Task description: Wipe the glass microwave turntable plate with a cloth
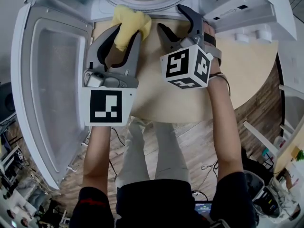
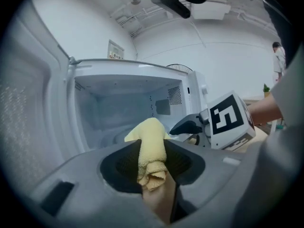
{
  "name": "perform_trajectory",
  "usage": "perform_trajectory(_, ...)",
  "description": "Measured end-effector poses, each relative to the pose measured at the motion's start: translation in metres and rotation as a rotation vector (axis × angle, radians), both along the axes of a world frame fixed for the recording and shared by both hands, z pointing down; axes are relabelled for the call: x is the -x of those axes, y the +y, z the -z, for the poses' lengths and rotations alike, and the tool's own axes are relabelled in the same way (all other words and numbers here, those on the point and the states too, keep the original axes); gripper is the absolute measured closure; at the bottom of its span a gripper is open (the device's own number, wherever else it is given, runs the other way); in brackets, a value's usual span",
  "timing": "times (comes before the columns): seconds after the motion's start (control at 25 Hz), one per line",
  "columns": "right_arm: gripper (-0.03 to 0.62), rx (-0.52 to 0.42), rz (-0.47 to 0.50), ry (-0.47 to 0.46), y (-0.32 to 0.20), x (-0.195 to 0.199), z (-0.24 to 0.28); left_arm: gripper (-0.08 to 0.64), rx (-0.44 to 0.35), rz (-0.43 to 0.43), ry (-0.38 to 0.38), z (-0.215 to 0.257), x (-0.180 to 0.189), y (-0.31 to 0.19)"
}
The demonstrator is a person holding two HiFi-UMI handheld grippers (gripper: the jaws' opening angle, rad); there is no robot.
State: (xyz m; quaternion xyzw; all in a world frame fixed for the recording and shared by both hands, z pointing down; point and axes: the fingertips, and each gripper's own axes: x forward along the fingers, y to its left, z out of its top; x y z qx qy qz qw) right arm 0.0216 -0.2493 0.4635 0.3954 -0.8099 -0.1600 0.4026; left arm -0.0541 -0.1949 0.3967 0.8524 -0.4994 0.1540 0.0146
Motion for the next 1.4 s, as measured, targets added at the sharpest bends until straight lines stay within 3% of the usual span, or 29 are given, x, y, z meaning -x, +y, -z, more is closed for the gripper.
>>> perform_trajectory(0.16,0.305,0.001,0.001,0.001,0.001,0.000,-0.001,0.427,-0.008,0.001,-0.015,0.003,-0.005,-0.019)
perform_trajectory(0.32,0.307,0.002,0.001,0.001,0.000,0.000,-0.001,0.427,-0.068,0.009,-0.056,0.008,-0.002,-0.047)
perform_trajectory(0.68,0.307,0.001,0.002,0.000,0.000,0.000,-0.001,0.428,-0.077,0.059,-0.142,0.004,0.003,-0.097)
perform_trajectory(1.04,0.305,0.002,0.001,0.000,0.000,0.000,-0.001,0.427,-0.066,0.094,-0.198,-0.004,0.009,-0.112)
perform_trajectory(1.4,0.305,0.004,-0.002,-0.003,0.000,-0.001,-0.001,0.428,-0.071,0.070,-0.229,-0.010,0.001,-0.115)
